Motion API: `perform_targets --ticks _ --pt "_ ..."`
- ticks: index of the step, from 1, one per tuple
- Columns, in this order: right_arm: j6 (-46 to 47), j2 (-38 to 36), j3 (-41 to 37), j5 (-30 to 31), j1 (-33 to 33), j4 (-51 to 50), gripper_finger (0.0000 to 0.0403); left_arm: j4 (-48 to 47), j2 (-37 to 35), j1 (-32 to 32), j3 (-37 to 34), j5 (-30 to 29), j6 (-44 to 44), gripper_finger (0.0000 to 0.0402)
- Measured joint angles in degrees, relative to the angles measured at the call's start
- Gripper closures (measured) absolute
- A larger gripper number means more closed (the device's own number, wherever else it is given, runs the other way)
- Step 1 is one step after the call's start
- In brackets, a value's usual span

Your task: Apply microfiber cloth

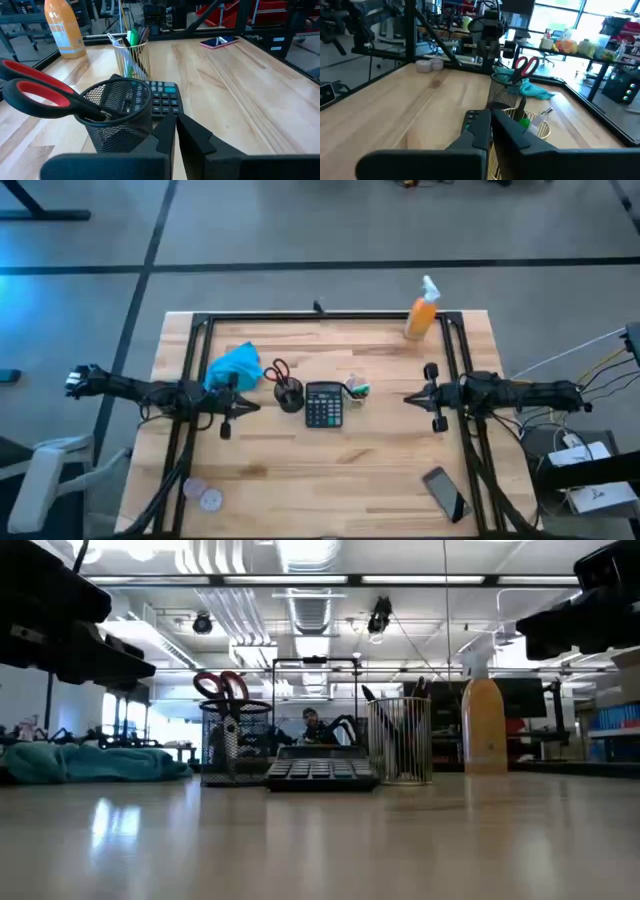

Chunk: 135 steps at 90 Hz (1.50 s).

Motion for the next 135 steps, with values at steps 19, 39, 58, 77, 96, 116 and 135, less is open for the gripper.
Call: perform_targets --ticks 19,39,58,77,96,116,135 --pt "-0.35 0.00 0.00 0.01 -0.01 0.31 0.0403 0.00 0.02 0.00 -0.01 -0.01 -0.01 0.0396" --pt "0.04 -0.02 0.00 0.01 0.00 0.50 0.0403 0.00 0.00 0.00 -0.01 -0.01 0.00 0.0397" --pt "6.92 -0.01 0.00 0.02 0.00 0.54 0.0403 0.02 0.02 0.00 -0.01 0.00 0.00 0.0397" --pt "8.84 1.25 0.00 1.45 0.00 0.40 0.0403 0.01 0.01 0.00 -0.01 0.01 -0.01 0.0396" --pt "15.58 10.30 2.51 0.40 0.02 0.84 0.0403 0.68 0.02 0.00 -0.01 -0.72 3.75 0.0398" --pt "16.97 21.37 9.81 -0.54 0.04 -3.52 0.0403 10.24 0.02 0.00 -0.01 -1.08 -0.64 0.0398" --pt "23.39 30.25 14.72 -0.26 1.00 -6.48 0.0403 20.30 0.02 0.04 -0.01 -2.02 -1.17 0.0399"
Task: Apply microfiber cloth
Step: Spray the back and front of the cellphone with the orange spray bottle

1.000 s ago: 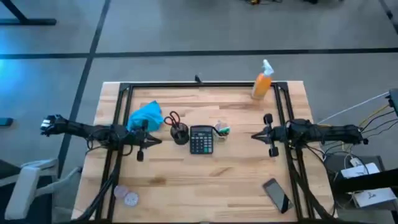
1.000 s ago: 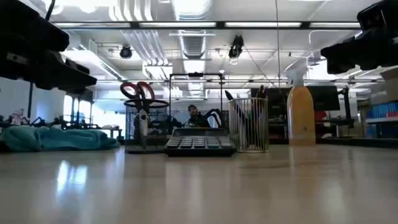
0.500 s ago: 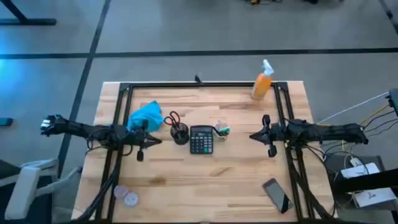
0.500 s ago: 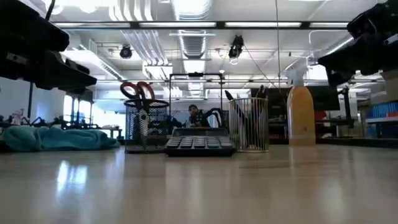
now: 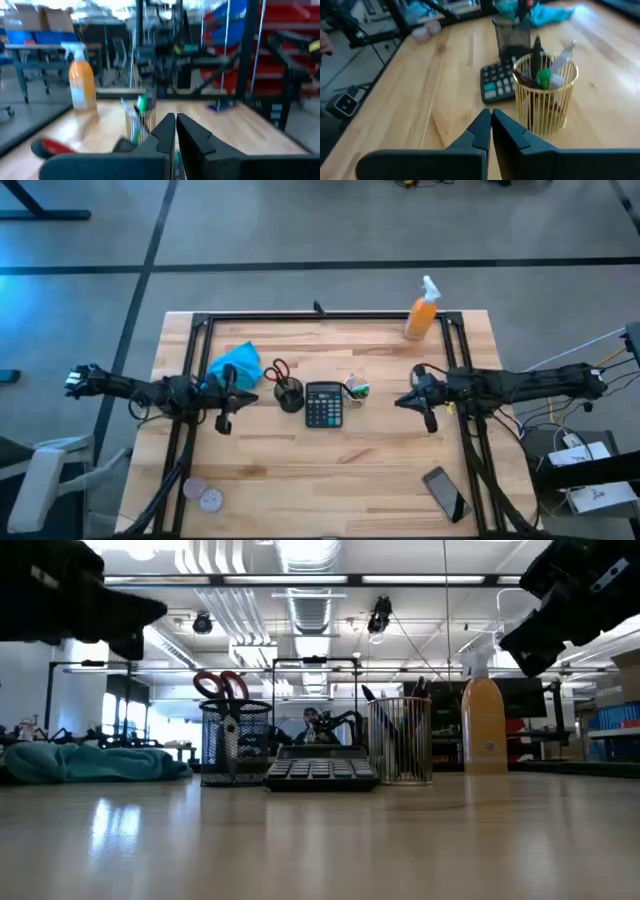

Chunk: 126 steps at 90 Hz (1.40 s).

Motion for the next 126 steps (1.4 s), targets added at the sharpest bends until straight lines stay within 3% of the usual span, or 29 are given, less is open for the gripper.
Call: perform_targets --ticks 20,36,54,83,103,126 --pt "8.16 8.64 3.24 2.18 8.45 -0.67 0.0403 4.92 0.37 -0.04 0.00 0.60 -2.47 0.0398" --pt "16.11 14.54 10.03 10.50 20.18 -8.23 0.0403 5.10 2.90 -1.53 0.00 11.43 -9.87 0.0401" --pt "31.82 22.30 17.23 14.24 31.64 -19.78 0.0403 8.34 10.62 -7.23 0.00 7.65 -12.59 0.0401" --pt "60.33 34.31 20.03 7.08 47.34 -21.85 0.0403 23.24 28.94 -17.52 2.66 -0.17 -8.44 0.0401" --pt "72.85 40.04 20.03 1.63 54.07 -21.80 0.0403 18.58 43.96 -20.97 14.07 -3.04 -4.11 0.0402" --pt "74.05 45.53 20.03 -2.51 55.89 -23.44 0.0403 8.04 56.25 -20.98 25.44 -6.06 -5.15 0.0402"
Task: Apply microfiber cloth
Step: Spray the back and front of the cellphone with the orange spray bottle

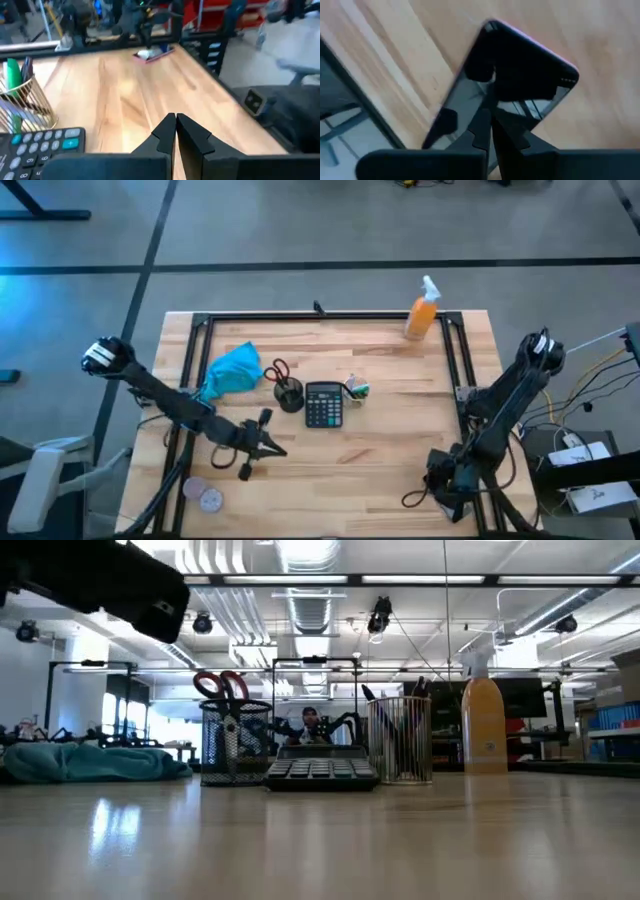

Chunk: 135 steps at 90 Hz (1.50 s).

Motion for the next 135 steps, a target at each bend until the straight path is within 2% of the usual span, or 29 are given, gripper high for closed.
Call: perform_targets --ticks 10,23,38,56,71,84,92,102,113,125,135 --pt "-3.59 2.64 0.07 -0.29 -0.41 -0.17 0.0403 -2.39 4.64 0.00 4.56 -1.19 0.40 0.0402" --pt "-9.66 4.74 0.46 -1.28 -4.23 0.89 0.0403 -3.56 10.05 0.06 9.92 -5.86 6.06 0.0402" --pt "-22.75 5.34 3.57 7.47 -11.63 0.42 0.0403 -3.73 15.99 0.64 15.36 -11.91 11.07 0.0402" --pt "-39.26 5.30 6.72 11.91 -21.04 0.38 0.0403 -4.39 22.95 2.48 20.60 -12.01 12.87 0.0402" --pt "-49.62 4.83 11.41 14.52 -22.49 -2.51 0.0403 -4.57 28.84 4.12 24.78 -12.00 11.97 0.0392" --pt "-47.85 4.75 14.04 19.74 -19.64 -14.89 0.0403 -4.85 33.47 5.41 30.34 -12.03 12.38 0.0366" --pt "-42.23 4.75 13.73 17.57 -17.19 -22.35 0.0403 -5.22 36.05 5.38 33.39 -11.98 12.32 0.0340" --pt "-36.14 4.75 12.17 13.60 -13.63 -24.89 0.0391 -5.87 39.29 5.66 36.92 -11.86 13.55 0.0304" --pt "-30.52 4.79 12.00 12.88 -10.76 -24.41 0.0348 -7.61 42.63 6.61 40.06 -11.50 15.88 0.0267" --pt "-23.12 4.80 12.02 13.03 -8.41 -24.47 0.0281 -10.58 44.38 6.99 42.02 -9.86 13.61 0.0230" --pt "-21.63 6.85 12.01 13.50 -5.76 -24.29 0.0234 -11.28 44.70 6.97 42.27 -9.60 12.90 0.0204"
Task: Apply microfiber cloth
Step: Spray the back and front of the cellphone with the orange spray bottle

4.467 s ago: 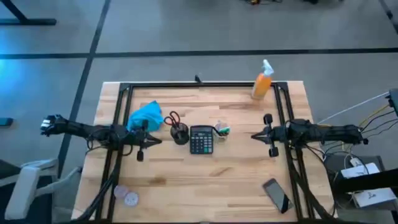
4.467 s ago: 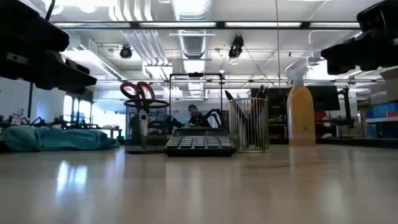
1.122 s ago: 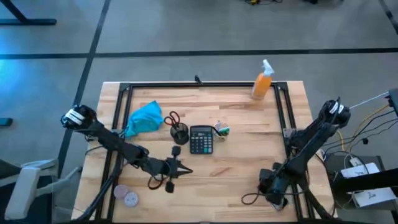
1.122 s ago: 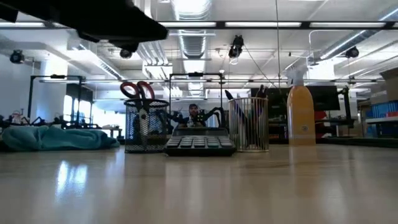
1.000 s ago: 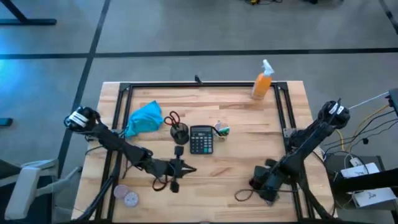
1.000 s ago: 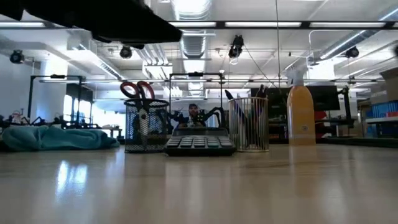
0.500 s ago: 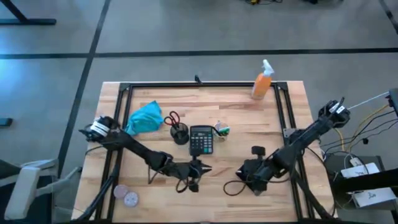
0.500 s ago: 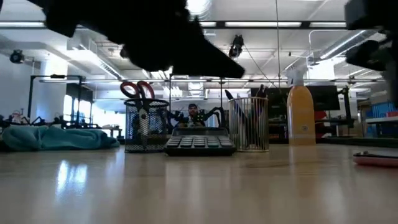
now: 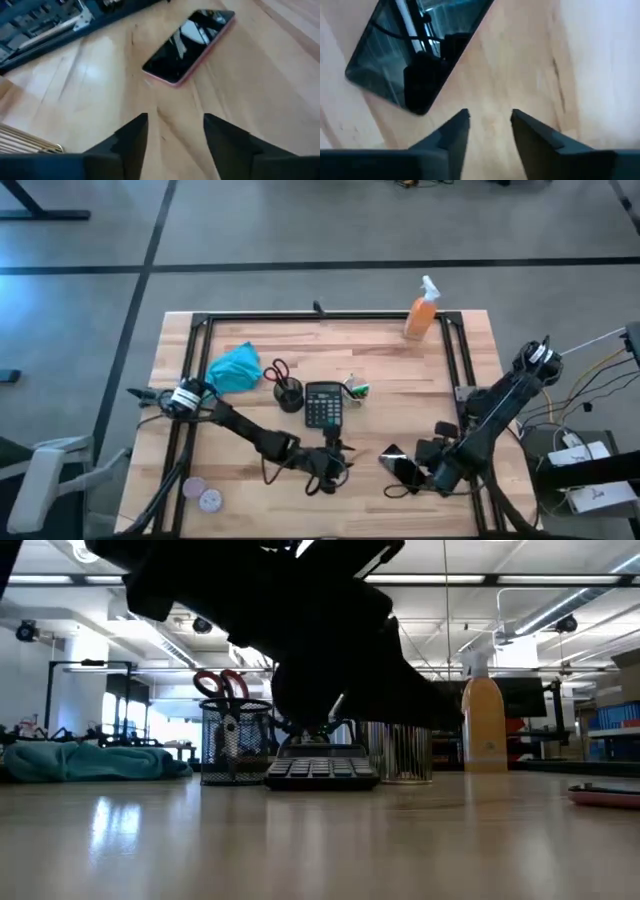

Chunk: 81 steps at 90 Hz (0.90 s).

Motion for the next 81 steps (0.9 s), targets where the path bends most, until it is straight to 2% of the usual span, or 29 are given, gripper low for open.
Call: perform_targets --ticks 14,26,32,39,48,56,67,81 --pt "-3.45 6.89 0.71 1.64 1.28 2.94 0.0213 0.00 0.02 0.02 -1.39 5.43 -5.36 0.0185" --pt "-10.64 14.45 4.89 4.42 0.61 4.08 0.0222 0.15 0.07 -0.02 -2.63 5.67 -7.20 0.0182" --pt "-15.13 17.37 8.26 7.42 -0.51 3.65 0.0229 0.35 0.07 0.00 -2.80 5.70 -6.34 0.0184" --pt "-19.63 20.06 12.97 13.93 -2.41 6.17 0.0234 0.49 0.23 0.24 -2.84 6.73 -3.75 0.0187" --pt "-26.03 21.57 17.88 18.38 -3.67 6.02 0.0239 0.23 0.66 0.68 -2.91 7.33 -1.05 0.0191" --pt "-29.85 22.06 19.77 19.41 -3.56 5.98 0.0240 -0.67 0.66 0.79 -2.93 7.35 0.60 0.0193" --pt "-31.25 21.29 19.53 20.62 -3.31 5.65 0.0237 -2.50 0.60 0.74 -2.91 6.50 5.38 0.0193" --pt "-32.19 21.29 17.39 28.16 -2.54 10.76 0.0230 -4.88 -0.08 1.31 -2.81 3.68 5.00 0.0200"
